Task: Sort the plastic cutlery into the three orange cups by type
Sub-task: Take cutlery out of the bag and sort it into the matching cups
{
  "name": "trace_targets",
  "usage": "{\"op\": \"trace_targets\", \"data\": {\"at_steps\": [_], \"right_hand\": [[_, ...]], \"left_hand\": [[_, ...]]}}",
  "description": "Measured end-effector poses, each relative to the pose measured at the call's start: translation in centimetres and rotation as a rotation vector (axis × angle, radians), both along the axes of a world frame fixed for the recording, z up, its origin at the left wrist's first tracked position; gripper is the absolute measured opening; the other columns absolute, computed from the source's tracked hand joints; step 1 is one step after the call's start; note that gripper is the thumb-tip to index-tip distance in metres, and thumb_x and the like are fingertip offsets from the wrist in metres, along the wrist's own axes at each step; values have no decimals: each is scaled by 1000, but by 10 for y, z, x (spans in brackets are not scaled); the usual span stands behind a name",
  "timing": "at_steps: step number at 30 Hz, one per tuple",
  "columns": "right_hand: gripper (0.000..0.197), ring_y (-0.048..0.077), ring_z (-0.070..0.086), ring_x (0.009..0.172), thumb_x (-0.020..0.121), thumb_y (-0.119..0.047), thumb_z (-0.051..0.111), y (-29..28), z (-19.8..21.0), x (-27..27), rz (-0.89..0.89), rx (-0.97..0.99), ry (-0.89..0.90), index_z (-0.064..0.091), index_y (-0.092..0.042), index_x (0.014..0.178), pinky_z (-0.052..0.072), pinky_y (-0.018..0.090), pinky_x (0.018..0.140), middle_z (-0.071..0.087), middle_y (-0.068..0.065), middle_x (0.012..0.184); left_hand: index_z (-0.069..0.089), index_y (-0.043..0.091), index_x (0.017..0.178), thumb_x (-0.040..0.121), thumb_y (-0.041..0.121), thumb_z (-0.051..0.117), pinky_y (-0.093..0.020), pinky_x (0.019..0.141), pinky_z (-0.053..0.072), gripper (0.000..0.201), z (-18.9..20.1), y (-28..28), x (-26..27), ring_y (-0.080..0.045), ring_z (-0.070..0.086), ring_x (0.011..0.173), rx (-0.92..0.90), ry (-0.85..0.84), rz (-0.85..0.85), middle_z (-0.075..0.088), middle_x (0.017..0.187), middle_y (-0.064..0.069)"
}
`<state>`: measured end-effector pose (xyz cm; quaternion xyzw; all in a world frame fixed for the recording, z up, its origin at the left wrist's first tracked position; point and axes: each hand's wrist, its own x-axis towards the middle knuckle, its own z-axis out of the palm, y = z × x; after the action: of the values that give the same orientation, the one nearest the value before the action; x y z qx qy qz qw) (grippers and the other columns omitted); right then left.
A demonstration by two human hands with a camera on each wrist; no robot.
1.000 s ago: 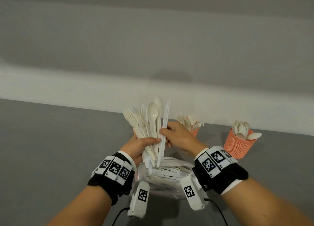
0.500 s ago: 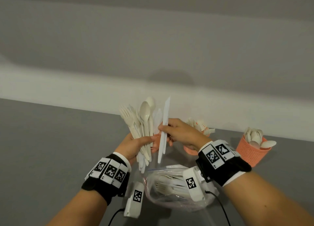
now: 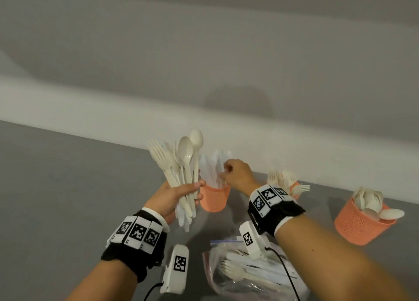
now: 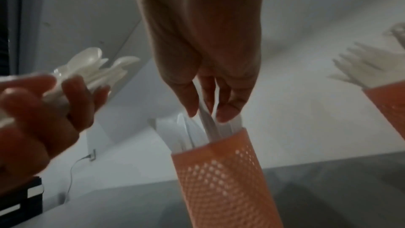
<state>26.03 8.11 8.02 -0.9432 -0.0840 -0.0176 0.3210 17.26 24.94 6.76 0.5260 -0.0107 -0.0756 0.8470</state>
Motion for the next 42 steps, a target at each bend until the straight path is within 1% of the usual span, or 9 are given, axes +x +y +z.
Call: {"op": "trace_targets", "data": {"at_steps": [4,9,17,23,27,31,36,39,42], "right_hand": [[53,23,46,116,83,-11,64,1,6,-9,-58,167,-217,44,-5,132,42,33,101,40,12,128],[22,2,48,64,78,-26,73,15,30,-50,181,334,-215,67,-10,91,40,7,62,56,-1,78],[12,8,47,46,85,-11,60,23,32,-65,194,324,-68,52,-7,77,36,5,40,48,-5,54],[18,17,55,55,86,-12,55,21,30,-66,121,389,98,48,-4,100,45,16,50,54,3,70],[14,13,52,53,86,-8,54,17,28,-64,108,483,185,60,5,87,42,15,47,57,9,66],[20,12,50,45,92,-13,53,16,30,-66,122,496,207,54,-7,72,40,12,44,53,4,57],[21,19,54,78,96,-19,43,19,23,-62,63,435,147,56,-3,93,43,27,71,58,7,84],[22,11,52,69,97,-17,44,15,24,-63,75,442,135,54,-10,79,41,20,63,55,1,74],[29,15,56,64,96,-18,47,17,21,-67,160,389,231,59,6,84,46,22,59,60,14,73]], "left_hand": [[60,11,105,85,0,55,-23,50,52,23,-5,-5,2,-12,57,48,-37,40,22,64,63,0],[60,5,97,79,1,64,-25,51,51,19,-8,-11,5,-13,57,49,5,49,22,58,54,-3],[61,5,113,81,1,62,-28,60,55,32,-7,-20,2,-17,66,64,9,-15,-40,69,79,-10],[59,3,115,87,1,53,-29,57,55,29,-10,-22,0,-19,66,63,-65,2,-48,67,74,-14],[58,-4,113,81,-4,58,-29,58,54,32,-10,-23,1,-23,68,64,-68,2,-22,69,73,-15],[55,-11,117,71,5,64,-28,59,51,50,-10,-25,4,-24,66,64,-39,30,53,66,79,-19],[63,-5,109,69,8,73,-33,67,55,43,-11,-25,7,-28,70,81,-24,50,196,71,93,-20],[60,-6,114,75,8,70,-34,70,56,43,-4,-22,7,-29,69,90,-107,48,154,69,102,-21],[59,-1,115,82,8,62,-38,81,57,35,-1,-23,6,-28,67,97,-184,35,110,68,106,-18]]}}
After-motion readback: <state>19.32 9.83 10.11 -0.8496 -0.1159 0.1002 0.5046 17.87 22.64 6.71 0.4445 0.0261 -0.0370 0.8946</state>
